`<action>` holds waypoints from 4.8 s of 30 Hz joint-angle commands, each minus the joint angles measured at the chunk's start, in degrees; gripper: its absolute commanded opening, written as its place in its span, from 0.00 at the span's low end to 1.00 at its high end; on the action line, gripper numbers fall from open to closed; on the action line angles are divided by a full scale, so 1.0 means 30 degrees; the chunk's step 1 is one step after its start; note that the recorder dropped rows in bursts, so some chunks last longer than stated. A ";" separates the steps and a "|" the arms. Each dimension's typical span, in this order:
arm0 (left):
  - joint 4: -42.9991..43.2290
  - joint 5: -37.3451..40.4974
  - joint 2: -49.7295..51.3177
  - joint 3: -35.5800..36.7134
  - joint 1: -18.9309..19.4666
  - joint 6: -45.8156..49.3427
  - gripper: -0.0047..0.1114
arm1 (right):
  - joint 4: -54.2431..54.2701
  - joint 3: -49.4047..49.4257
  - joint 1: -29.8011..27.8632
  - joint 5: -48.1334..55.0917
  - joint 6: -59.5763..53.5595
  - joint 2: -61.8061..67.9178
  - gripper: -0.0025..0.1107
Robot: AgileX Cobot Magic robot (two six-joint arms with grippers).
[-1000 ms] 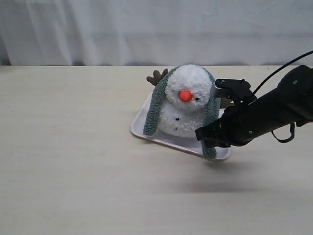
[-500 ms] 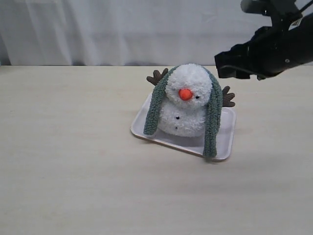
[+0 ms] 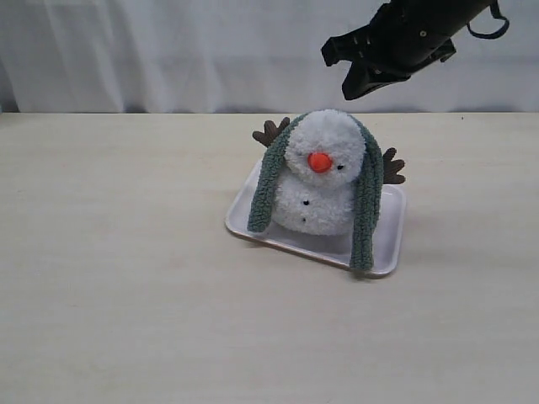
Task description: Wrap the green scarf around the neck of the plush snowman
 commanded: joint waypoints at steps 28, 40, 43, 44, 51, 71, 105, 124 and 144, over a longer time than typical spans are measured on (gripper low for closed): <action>-0.0045 -0.0179 -0.0070 0.0062 -0.0011 0.0000 0.04 | -0.1496 -0.0648 -0.1120 -0.0210 -0.1720 0.4661 0.06; -0.0045 -0.0179 -0.0070 0.0062 -0.0011 0.0000 0.04 | -0.1496 -0.0648 -0.1120 0.0611 -0.1479 0.1868 0.06; -0.0045 -0.0179 -0.0070 0.0062 -0.0011 0.0000 0.04 | -0.1956 -0.0648 -0.1120 0.1323 -0.0981 0.1623 0.06; -0.0045 -0.0179 -0.0070 0.0062 -0.0011 0.0000 0.04 | -0.2209 -0.0648 -0.1120 0.1584 -0.0770 0.1623 0.06; -0.0045 -0.0179 -0.0070 0.0062 -0.0011 0.0000 0.04 | -0.2087 0.2122 -0.1120 -0.0212 -0.0765 0.1213 0.06; -0.0045 -0.0179 -0.0070 0.0062 -0.0011 0.0000 0.04 | 0.3727 0.7555 -0.1160 -0.6073 -0.5913 -0.0096 0.06; -0.0045 -0.0179 -0.0070 0.0062 -0.0011 0.0000 0.04 | 1.0510 1.5949 -0.0214 -1.4408 -1.1486 -0.1615 0.49; -0.0045 -0.0179 -0.0070 0.0062 -0.0011 0.0000 0.04 | 1.2342 1.2506 -0.0214 -0.8773 -1.0933 -0.1520 0.06; -0.0045 -0.0179 -0.0070 0.0062 -0.0011 0.0000 0.04 | 1.6641 1.3061 -0.0214 0.1210 -1.3726 -0.1492 0.46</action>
